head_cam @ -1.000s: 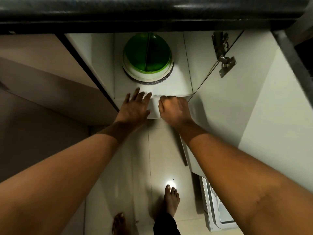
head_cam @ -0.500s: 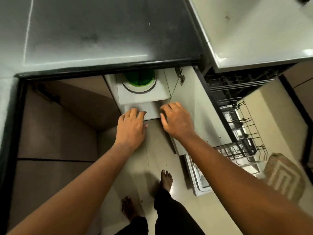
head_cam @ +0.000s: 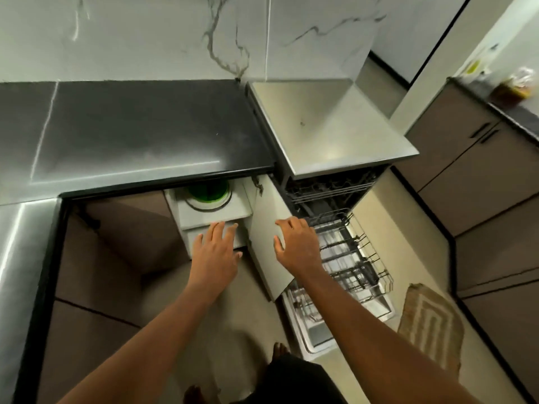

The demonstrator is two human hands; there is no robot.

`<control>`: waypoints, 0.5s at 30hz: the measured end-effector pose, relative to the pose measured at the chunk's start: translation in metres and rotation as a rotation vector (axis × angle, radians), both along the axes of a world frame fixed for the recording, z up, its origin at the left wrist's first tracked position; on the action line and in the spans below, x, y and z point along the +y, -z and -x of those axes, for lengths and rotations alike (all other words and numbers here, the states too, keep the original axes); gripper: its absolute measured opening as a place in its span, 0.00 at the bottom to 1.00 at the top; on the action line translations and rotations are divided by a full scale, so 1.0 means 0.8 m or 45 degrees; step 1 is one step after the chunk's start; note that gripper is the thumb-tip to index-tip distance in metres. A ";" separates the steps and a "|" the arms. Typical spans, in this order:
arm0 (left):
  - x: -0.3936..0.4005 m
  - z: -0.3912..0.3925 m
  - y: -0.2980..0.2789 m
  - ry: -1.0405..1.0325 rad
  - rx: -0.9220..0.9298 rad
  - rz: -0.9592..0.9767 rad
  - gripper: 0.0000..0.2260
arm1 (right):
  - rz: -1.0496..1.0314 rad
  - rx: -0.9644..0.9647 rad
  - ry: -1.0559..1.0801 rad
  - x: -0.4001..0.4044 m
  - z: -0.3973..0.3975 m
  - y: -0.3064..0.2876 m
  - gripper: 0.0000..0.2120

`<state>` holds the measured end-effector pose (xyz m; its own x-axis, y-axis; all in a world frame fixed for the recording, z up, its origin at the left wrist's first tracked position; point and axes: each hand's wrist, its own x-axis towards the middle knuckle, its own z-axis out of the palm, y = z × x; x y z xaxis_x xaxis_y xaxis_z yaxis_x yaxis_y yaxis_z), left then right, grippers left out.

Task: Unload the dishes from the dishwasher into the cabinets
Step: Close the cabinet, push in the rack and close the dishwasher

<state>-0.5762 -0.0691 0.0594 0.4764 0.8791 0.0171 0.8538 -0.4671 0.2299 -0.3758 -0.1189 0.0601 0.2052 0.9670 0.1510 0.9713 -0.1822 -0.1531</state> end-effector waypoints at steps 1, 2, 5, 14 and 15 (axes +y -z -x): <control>-0.004 -0.009 -0.003 0.004 -0.033 0.017 0.29 | 0.026 -0.002 0.026 -0.004 -0.011 -0.002 0.19; -0.013 -0.024 -0.005 0.018 -0.055 0.031 0.28 | 0.074 0.001 0.062 -0.012 -0.026 -0.004 0.20; -0.031 -0.063 -0.005 0.061 -0.068 0.079 0.28 | 0.236 0.051 0.177 -0.028 -0.063 0.005 0.26; -0.061 -0.191 0.022 -0.009 -0.007 0.373 0.30 | 0.475 0.630 0.233 -0.046 -0.155 0.070 0.15; -0.062 -0.199 0.027 -0.027 -0.003 0.404 0.31 | 0.468 0.675 0.222 -0.045 -0.158 0.080 0.15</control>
<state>-0.4171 -0.1187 0.0379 0.4580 0.8505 -0.2585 0.8620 -0.3538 0.3631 -0.2495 -0.1551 -0.0038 0.3188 0.8822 -0.3464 0.7335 -0.4611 -0.4994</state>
